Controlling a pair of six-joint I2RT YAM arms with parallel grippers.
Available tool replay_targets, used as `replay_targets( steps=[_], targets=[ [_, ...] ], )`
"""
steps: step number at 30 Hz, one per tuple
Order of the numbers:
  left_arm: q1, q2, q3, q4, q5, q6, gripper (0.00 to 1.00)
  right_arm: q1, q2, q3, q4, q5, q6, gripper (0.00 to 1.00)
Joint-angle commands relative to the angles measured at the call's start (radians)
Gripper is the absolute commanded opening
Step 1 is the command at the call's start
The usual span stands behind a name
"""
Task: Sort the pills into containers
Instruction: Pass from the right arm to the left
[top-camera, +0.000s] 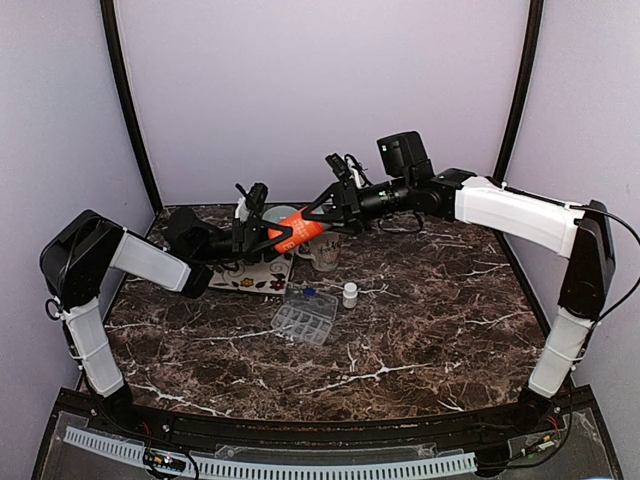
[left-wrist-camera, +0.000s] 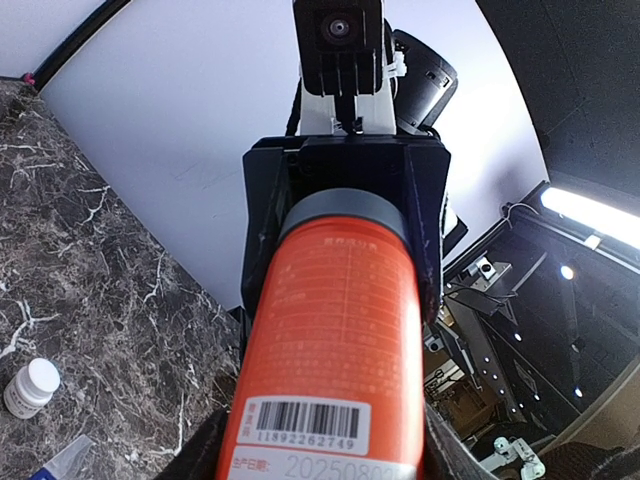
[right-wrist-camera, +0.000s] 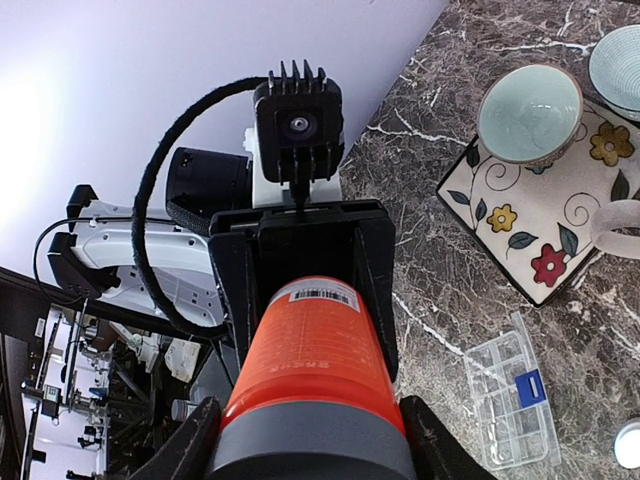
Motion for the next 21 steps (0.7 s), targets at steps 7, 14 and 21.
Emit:
replay_targets(
  steps=[7,14,21],
  targets=[
    [0.014,-0.033,-0.022,0.113,0.017,-0.030,0.23,-0.011,0.002,0.019,-0.025,0.048,-0.042,0.32],
    [0.016,-0.083,-0.037,-0.004,0.034,0.056,0.22,-0.010,-0.014,0.018,-0.031,0.054,-0.049,0.50],
    [0.017,-0.127,-0.047,-0.127,0.049,0.141,0.21,-0.011,-0.030,0.013,-0.049,0.056,-0.063,0.59]
  ],
)
